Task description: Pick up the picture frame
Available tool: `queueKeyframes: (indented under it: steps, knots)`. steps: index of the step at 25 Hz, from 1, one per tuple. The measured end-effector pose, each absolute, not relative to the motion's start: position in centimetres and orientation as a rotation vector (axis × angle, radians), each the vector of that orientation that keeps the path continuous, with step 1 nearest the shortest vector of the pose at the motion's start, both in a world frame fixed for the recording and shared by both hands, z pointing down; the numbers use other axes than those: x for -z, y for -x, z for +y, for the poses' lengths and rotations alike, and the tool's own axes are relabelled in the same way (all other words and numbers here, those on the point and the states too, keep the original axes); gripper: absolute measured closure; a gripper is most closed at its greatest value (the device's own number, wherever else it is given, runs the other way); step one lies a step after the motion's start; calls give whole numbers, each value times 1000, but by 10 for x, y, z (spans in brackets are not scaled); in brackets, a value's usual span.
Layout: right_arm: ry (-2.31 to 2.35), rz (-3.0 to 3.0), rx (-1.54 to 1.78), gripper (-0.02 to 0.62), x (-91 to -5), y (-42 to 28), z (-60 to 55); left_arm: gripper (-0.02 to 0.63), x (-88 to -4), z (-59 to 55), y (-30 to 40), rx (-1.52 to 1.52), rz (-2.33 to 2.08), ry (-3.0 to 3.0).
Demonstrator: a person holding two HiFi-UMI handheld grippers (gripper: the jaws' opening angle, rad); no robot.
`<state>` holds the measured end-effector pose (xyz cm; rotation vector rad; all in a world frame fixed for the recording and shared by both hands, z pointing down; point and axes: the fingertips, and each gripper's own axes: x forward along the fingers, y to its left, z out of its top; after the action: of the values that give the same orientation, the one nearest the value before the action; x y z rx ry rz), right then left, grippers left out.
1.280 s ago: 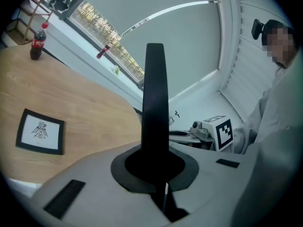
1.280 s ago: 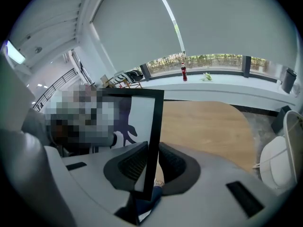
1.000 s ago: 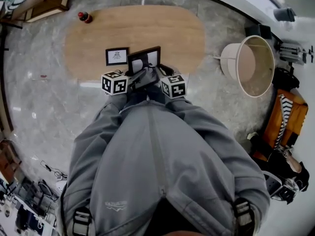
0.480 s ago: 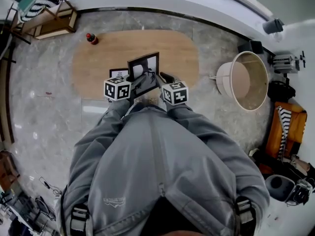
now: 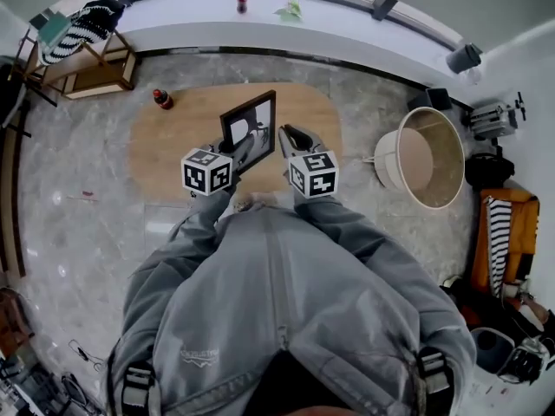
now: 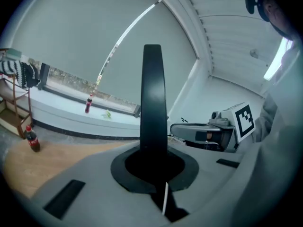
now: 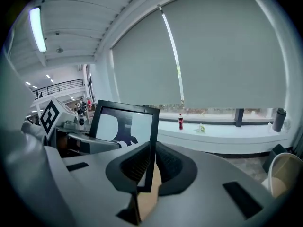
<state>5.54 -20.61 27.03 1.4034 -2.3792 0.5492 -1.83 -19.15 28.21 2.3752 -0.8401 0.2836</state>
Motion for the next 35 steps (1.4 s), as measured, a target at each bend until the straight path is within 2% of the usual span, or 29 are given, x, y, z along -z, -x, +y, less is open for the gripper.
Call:
queueKeyframes:
  steps: [8,15,25,35]
  knots:
    - [-1491,-2532,-311,559,-171,-51,-208,583,-207,-201,25,-191,-1052,-2468]
    - [-1534,-2582,-175,563,-122,-45,-188,581,-158,-195,41,-118,-1263,-2518]
    - [-1587,-2626,-90,563,-91,-50,-173,581,-94,-179,51,-43,-1520,-2600]
    - [-1582,-2633,-41,565,-87,-51,-175,581,-85,-176,48,-20,-1580,-2627]
